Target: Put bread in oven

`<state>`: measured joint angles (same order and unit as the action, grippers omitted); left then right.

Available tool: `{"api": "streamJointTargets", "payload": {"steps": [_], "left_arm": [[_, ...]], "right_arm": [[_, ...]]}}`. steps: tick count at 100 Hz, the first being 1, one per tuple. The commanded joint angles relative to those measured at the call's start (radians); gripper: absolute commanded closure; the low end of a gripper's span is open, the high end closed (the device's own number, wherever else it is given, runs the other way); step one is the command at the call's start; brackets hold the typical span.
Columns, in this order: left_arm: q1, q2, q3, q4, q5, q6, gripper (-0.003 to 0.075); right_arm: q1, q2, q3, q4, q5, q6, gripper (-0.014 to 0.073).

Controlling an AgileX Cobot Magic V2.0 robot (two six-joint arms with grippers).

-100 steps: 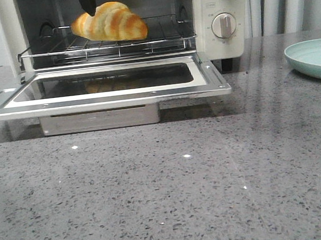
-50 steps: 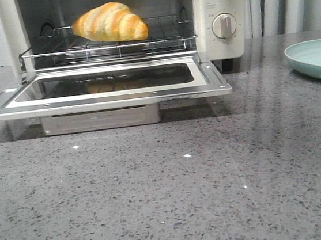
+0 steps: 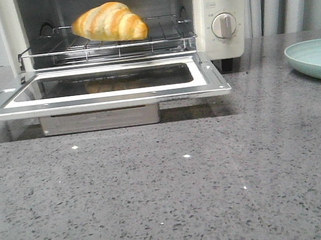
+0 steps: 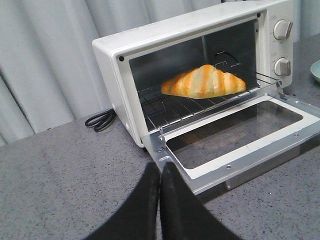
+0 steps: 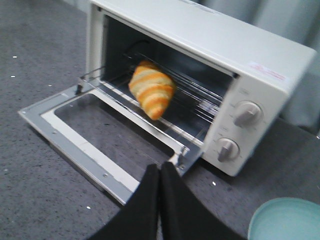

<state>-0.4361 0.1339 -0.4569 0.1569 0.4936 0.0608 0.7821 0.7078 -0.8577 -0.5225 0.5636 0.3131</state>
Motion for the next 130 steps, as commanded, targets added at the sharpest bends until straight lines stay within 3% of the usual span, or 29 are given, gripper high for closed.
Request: {"api": "streamJointTargets", "payload": {"steps": [1, 24, 42, 113, 130], "left_arm": [[0.000, 0.011, 0.012, 0.005, -0.159, -0.014, 0.0742], [0.000, 0.011, 0.029, 0.001, -0.183, -0.014, 0.0741], [0.000, 0.011, 0.029, 0.001, -0.183, -0.014, 0.0741], [0.000, 0.011, 0.051, 0.009, -0.192, -0.014, 0.0741], [0.004, -0.007, 0.093, 0.092, -0.226, -0.009, 0.0741]], "right_arm": [[-0.061, -0.100, 0.053, -0.063, -0.103, 0.055, 0.0641], [-0.144, -0.311, 0.163, -0.188, -0.192, 0.055, 0.0641], [-0.144, -0.395, 0.184, -0.165, -0.184, 0.057, 0.0641], [-0.144, -0.400, 0.184, -0.165, -0.181, 0.057, 0.0641], [-0.144, -0.400, 0.184, -0.165, -0.181, 0.057, 0.0641]]}}
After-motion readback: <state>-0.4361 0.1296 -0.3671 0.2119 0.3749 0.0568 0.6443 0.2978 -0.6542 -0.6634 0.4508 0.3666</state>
